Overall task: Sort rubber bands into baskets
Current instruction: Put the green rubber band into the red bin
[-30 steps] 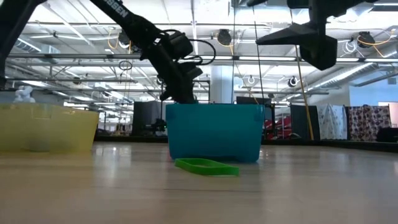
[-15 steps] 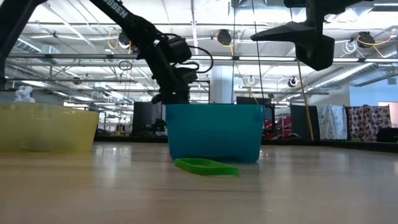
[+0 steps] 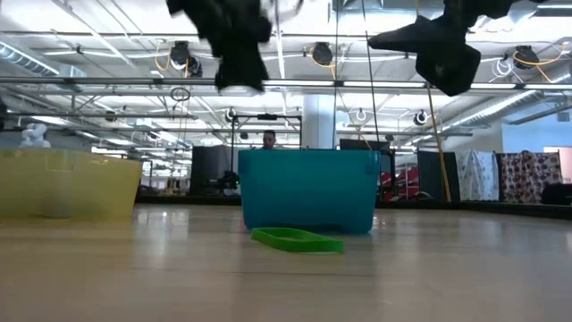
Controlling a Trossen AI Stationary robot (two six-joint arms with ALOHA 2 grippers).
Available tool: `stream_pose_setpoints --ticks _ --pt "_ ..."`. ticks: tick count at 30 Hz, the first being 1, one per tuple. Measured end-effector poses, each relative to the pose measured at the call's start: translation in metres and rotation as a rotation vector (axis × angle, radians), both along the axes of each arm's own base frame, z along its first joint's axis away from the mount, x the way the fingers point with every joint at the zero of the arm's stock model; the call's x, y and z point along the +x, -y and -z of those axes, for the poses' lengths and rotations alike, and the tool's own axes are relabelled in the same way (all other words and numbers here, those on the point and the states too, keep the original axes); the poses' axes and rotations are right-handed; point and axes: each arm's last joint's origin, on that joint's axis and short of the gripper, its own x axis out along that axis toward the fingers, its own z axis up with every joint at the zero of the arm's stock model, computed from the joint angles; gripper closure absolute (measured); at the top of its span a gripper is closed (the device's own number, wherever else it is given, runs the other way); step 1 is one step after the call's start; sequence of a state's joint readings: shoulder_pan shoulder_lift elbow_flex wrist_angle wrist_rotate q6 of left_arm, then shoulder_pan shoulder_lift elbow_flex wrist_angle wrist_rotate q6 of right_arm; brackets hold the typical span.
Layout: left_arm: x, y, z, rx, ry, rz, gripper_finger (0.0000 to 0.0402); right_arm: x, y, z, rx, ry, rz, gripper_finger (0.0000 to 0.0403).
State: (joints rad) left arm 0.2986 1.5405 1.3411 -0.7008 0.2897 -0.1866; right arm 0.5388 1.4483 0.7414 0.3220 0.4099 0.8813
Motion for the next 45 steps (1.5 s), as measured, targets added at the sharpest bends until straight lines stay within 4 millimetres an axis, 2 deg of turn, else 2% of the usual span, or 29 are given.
stream_pose_setpoints --ticks 3,7,12,15,18,21,24,31,40,45 --pt "0.003 0.050 -0.011 0.080 0.031 0.124 0.0270 0.000 0.000 0.001 -0.056 0.000 -0.020 0.0170" --pt "0.007 0.120 -0.008 0.170 0.030 0.278 0.0270 0.000 0.000 0.001 -0.106 0.005 -0.039 0.0170" --pt "0.016 0.196 0.019 0.281 0.029 0.459 0.0269 -0.001 0.000 0.001 -0.150 0.000 -0.075 0.0170" --pt "0.027 0.230 0.040 0.336 0.077 0.599 0.0269 -0.001 0.000 0.002 -0.171 -0.003 -0.093 0.0170" --pt "0.038 0.255 0.068 0.371 0.097 0.690 0.0269 -0.001 -0.002 0.002 -0.157 -0.009 -0.146 0.0170" --pt "0.052 0.266 0.096 0.374 0.100 0.702 0.0269 -0.002 -0.004 0.002 -0.131 -0.016 -0.210 0.0170" --pt "0.066 0.269 0.121 0.354 0.111 0.693 0.0269 -0.003 -0.006 0.003 -0.070 -0.034 -0.280 0.0170" --pt "0.077 0.265 0.158 0.301 0.052 0.726 0.0269 -0.011 -0.018 0.007 0.020 -0.111 -0.371 0.0170" --pt "0.081 0.244 0.165 0.303 -0.023 0.688 0.0269 -0.021 -0.025 0.009 0.053 -0.171 -0.385 0.0170" --pt "0.080 0.243 0.167 0.266 -0.040 0.726 0.0269 -0.023 -0.023 0.006 0.044 -0.174 -0.379 0.0170"
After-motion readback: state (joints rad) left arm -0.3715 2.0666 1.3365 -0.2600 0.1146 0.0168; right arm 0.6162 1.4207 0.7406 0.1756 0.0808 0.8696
